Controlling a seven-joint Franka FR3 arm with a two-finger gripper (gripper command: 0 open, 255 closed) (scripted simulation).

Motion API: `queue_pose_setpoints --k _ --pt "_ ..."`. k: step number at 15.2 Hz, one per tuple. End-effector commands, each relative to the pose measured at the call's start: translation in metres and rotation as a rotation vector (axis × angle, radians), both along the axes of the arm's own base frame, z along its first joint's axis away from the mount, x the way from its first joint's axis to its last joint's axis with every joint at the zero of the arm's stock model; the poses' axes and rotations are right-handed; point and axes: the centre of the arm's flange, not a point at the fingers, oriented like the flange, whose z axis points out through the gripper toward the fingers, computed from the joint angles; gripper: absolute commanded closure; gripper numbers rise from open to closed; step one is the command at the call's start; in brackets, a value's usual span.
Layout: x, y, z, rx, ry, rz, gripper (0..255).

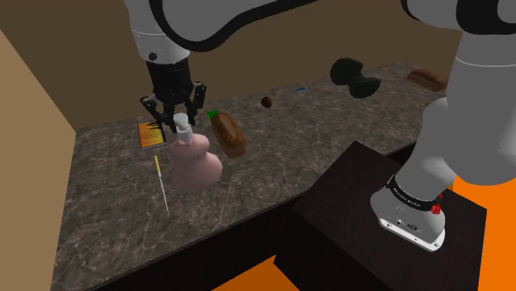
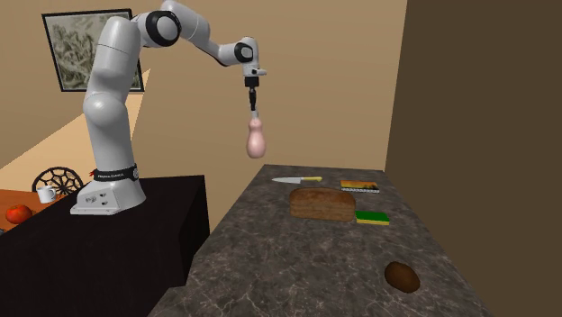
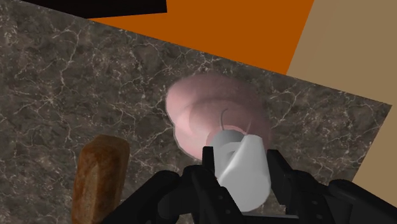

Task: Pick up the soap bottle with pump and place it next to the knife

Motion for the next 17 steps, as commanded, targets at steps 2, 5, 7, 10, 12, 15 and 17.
queue_pose_setpoints --k 2,5,7,10,12,15,17 --pt "-0.001 0.0 -0.016 0.001 -0.002 0.0 255" --pt "-0.001 0.0 -0.032 0.001 -0.002 0.0 255" --pt "-0.001 0.0 -0.042 0.001 -0.002 0.0 255" --pt "-0.001 0.0 -0.058 0.001 -0.002 0.0 255" --pt "-0.001 0.0 -0.069 0.001 -0.002 0.0 255" --pt "-0.001 0.0 -0.085 0.001 -0.002 0.0 255" --pt "-0.001 0.0 -0.095 0.001 -0.002 0.0 255"
